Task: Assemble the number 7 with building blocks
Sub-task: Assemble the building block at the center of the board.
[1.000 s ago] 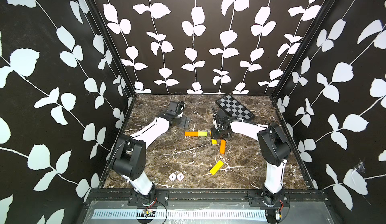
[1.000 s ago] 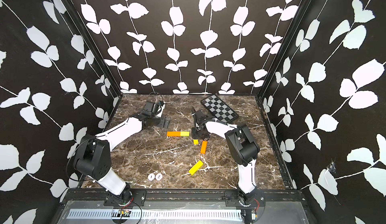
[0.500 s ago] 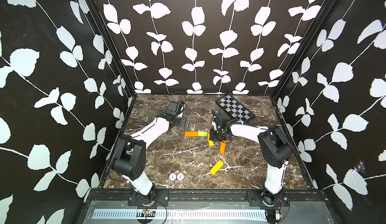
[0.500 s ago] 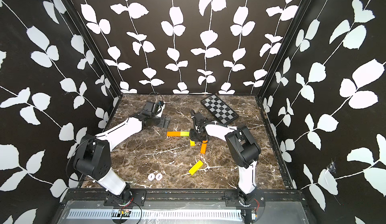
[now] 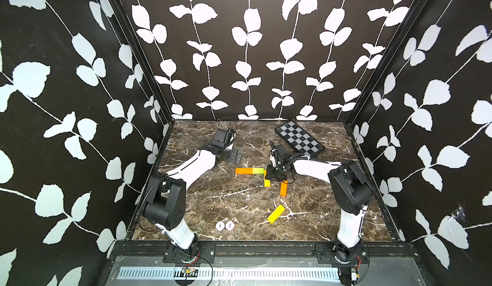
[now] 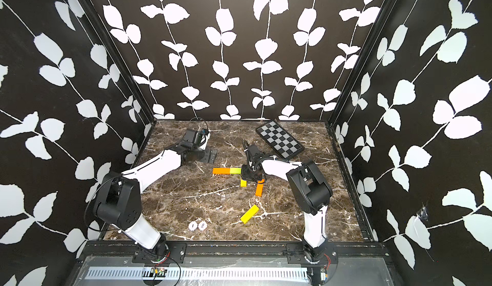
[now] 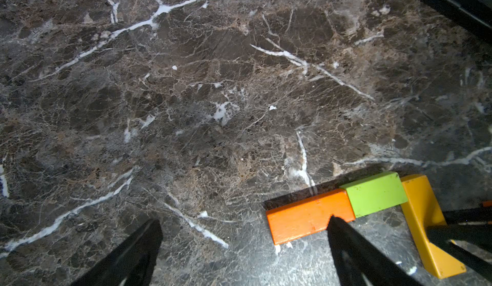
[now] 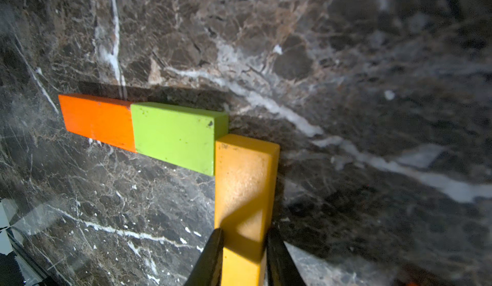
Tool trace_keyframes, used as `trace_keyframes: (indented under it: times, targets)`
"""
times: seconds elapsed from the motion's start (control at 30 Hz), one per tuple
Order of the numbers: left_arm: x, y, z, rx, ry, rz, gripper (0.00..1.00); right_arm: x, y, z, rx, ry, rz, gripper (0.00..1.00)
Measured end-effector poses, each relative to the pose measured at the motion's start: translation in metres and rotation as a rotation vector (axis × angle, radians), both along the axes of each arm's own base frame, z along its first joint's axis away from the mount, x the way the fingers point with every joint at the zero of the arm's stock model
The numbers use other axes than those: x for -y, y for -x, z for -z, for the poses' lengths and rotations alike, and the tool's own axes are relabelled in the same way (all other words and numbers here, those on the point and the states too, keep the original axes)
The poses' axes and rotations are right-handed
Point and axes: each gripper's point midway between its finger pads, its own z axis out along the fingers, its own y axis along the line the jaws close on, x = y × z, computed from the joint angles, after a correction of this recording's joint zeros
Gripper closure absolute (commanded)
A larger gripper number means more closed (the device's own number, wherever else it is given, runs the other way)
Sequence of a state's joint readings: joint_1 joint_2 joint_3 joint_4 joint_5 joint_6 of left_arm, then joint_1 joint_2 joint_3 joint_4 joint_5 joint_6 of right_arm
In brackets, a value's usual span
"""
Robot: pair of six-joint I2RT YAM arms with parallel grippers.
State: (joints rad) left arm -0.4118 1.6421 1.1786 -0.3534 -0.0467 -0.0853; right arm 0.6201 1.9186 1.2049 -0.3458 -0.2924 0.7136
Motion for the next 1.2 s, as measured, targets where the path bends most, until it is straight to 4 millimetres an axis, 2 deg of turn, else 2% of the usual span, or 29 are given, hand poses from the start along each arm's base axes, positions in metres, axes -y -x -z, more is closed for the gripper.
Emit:
trace_keyframes:
  times: [0.53, 0.83, 1.2]
  targets:
    - [0.0, 0.0, 0.0, 0.0, 0.0, 0.0, 0.01, 0.0, 0.0, 0.0, 0.002, -0.001, -0.003, 0.7]
    - [0.0, 0.0, 0.0, 0.0, 0.0, 0.001, 0.01, -0.001, 0.0, -0.001, 0.011, -0.008, -0.007, 0.5]
    - [-0.003, 0.0, 0.001, 0.005, -0.012, -0.009, 0.01, 0.025, 0.001, -0.003, 0.07, 0.109, 0.004, 0.43]
